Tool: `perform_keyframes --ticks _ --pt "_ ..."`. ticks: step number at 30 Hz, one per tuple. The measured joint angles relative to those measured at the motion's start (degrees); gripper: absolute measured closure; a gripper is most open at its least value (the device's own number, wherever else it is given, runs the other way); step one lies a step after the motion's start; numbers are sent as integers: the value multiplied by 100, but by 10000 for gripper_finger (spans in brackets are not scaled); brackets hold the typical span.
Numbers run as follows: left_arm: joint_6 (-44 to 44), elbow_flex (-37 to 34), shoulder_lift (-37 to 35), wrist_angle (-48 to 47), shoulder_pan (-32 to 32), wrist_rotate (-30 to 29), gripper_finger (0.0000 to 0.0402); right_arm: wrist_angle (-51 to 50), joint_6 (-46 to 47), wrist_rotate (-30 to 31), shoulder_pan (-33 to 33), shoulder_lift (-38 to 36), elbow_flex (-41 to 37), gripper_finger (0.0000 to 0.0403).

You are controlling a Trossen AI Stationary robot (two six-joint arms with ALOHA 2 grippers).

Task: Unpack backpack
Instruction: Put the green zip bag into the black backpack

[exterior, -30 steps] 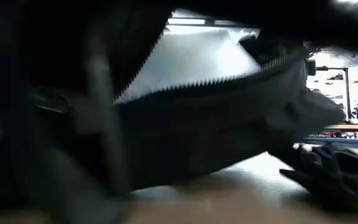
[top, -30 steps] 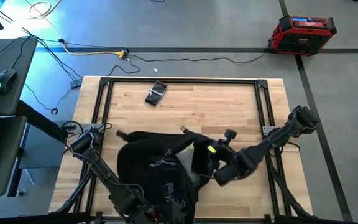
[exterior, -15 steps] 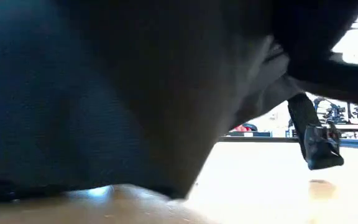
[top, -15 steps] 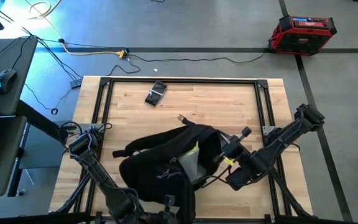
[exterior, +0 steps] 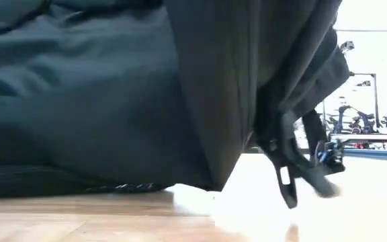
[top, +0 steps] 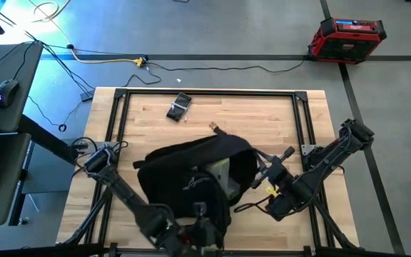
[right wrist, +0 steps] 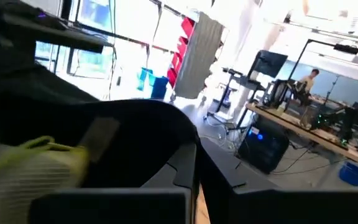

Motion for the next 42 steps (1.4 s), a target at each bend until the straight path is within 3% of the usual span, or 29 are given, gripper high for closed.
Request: perform_keyframes --ticks 3,10,15,26,38,42 --pt "-5 0 0 -230 103 -189 401 -2 -283 -596 -4 1 1 403" --pt "-187 0 -13 -1260 369 -357 401 126 -1206 -2775 -177 10 1 403" --pt "-169 -2 -150 -1534 805 -370 401 876 -1993 -3745 -232 66 1 403" --pt "639 -7 -225 -1239 1353 -351 402 2203 -3337 -4326 -341 1137 1 403" --pt "619 -11 -225 -1391 1439 -204 401 2014 -3855 -4519 -345 1536 5 401" --pt "74 -11 -230 -2056 1286 -219 402 1723 -4006 -4621 -242 1430 5 370"
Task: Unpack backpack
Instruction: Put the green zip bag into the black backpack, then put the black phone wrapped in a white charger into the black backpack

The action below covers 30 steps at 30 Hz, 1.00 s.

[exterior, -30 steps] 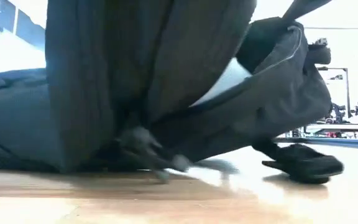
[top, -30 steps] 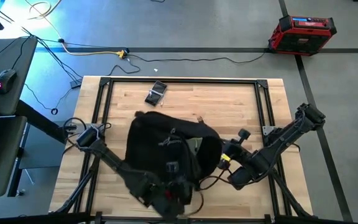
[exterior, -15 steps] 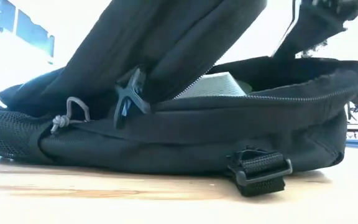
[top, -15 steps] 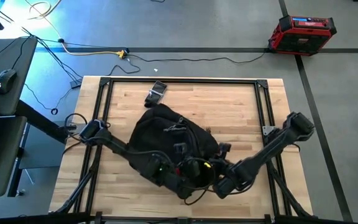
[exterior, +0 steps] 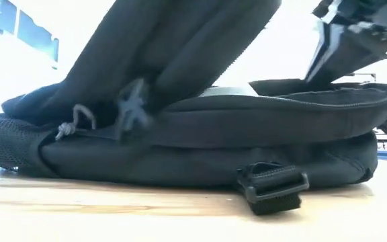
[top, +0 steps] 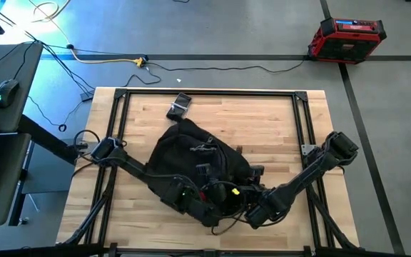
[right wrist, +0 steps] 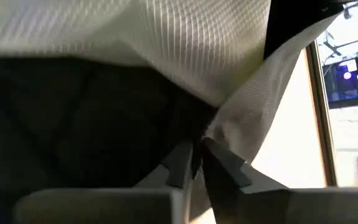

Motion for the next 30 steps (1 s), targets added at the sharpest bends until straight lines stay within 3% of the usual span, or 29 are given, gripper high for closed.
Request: perform_keyframes --ticks 6,10,13,17,19,25,30 --pt "-1386 -198 -21 -1335 -192 -360 402 -88 -595 -17 33 -605 -2 261" --pt "-2023 -434 -23 -1807 -307 -268 402 -314 -1200 273 -8 -1308 -2 192" --pt "-2404 -620 -25 -2048 -344 169 402 -313 -1418 495 -257 -1844 -2 165" --pt "-2880 -737 -30 -2261 -344 1117 402 19 -2003 386 -852 -2382 -108 161" --pt "-3014 -752 -30 -2348 -360 1337 402 692 -2667 53 -1260 -2669 -494 163" --pt "-3611 -752 -142 -2518 -407 1820 402 4200 -4645 -1964 -2972 -3276 -2362 164" --pt "-3792 -752 -196 -2379 -444 2156 402 6358 -4721 -3330 -4129 -3111 -3334 164"
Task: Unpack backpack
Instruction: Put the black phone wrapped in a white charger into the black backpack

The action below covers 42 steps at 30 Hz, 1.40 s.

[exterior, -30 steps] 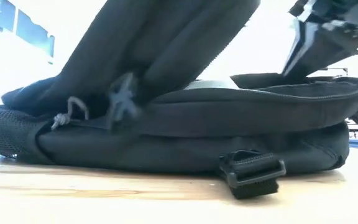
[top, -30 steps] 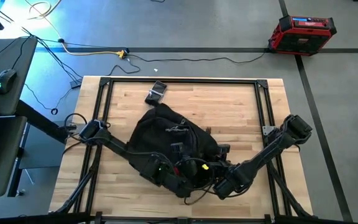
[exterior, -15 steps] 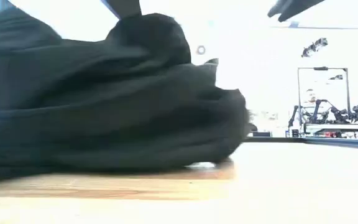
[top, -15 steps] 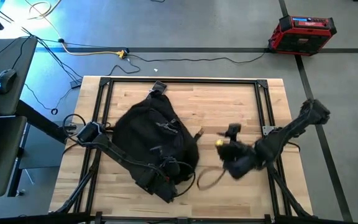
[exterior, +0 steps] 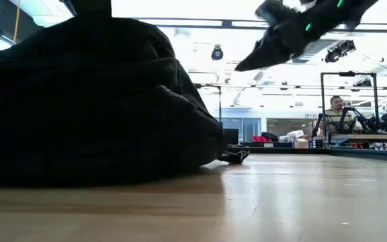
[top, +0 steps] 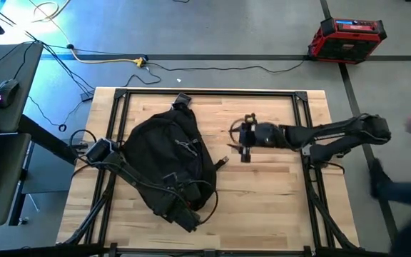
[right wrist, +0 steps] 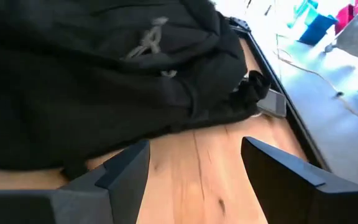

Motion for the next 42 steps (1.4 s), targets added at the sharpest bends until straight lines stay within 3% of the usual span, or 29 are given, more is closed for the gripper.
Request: perform_keyframes --ticks 3,6,8,11,14,16,19,24,30,34,39,42 --pt "286 -2 0 591 0 141 402 228 7 -470 -355 217 -166 164" --pt "1129 -9 3 1702 51 233 402 187 -71 -569 -448 405 -176 164" --pt "1736 -9 4 2638 141 663 402 168 -172 -567 -442 485 -178 164" --pt "2667 -7 4 3914 256 1424 402 268 -548 -403 -444 565 -154 164" --pt "3264 7 -32 4332 391 1661 402 263 -902 102 -520 576 -99 164" --pt "3332 7 -79 4153 531 1623 401 312 -1037 269 -623 573 -18 164" --pt "3138 9 -140 3642 723 1110 396 279 -1092 248 -789 572 74 164" --pt "2687 9 -375 2507 971 513 355 284 -1108 -352 -1157 572 268 164" --pt "2519 9 -727 2198 1102 894 271 285 -1069 -1011 -1518 570 478 164" --pt "1707 73 -988 1462 1016 939 243 275 -827 -1422 -1651 578 608 164" --pt "734 321 -1171 762 781 61 247 296 -631 -1716 -1707 580 642 164" --pt "599 365 -1267 451 694 -1001 255 271 -611 -1727 -1707 580 639 164"
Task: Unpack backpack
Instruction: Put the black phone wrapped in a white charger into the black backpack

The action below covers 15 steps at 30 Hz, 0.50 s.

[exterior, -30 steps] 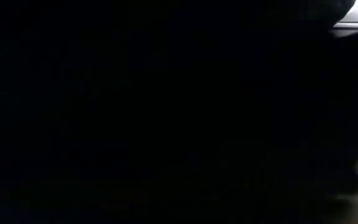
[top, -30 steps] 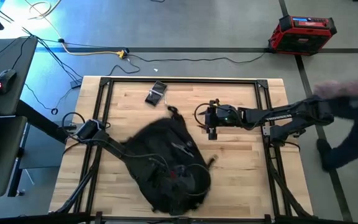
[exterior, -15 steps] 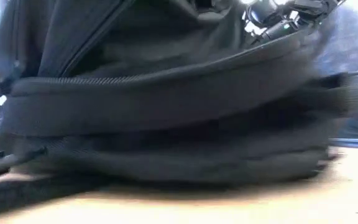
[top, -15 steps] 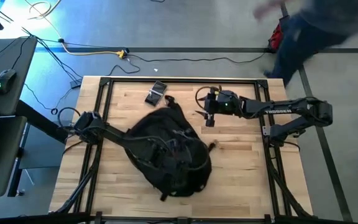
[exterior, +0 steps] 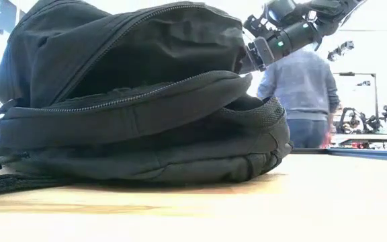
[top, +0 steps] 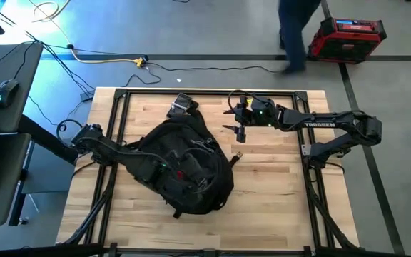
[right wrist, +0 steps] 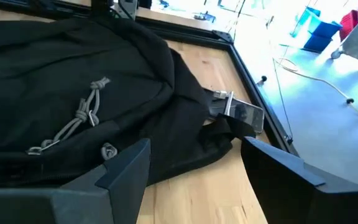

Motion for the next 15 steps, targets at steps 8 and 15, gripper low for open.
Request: perform_keyframes --ticks 8,15 --pt "-418 -151 -303 -1991 1475 -819 290 -1 559 -3 0 2 -5 164" --pt "1810 -908 -636 -737 3719 396 321 -55 426 4 2 2 -9 164"
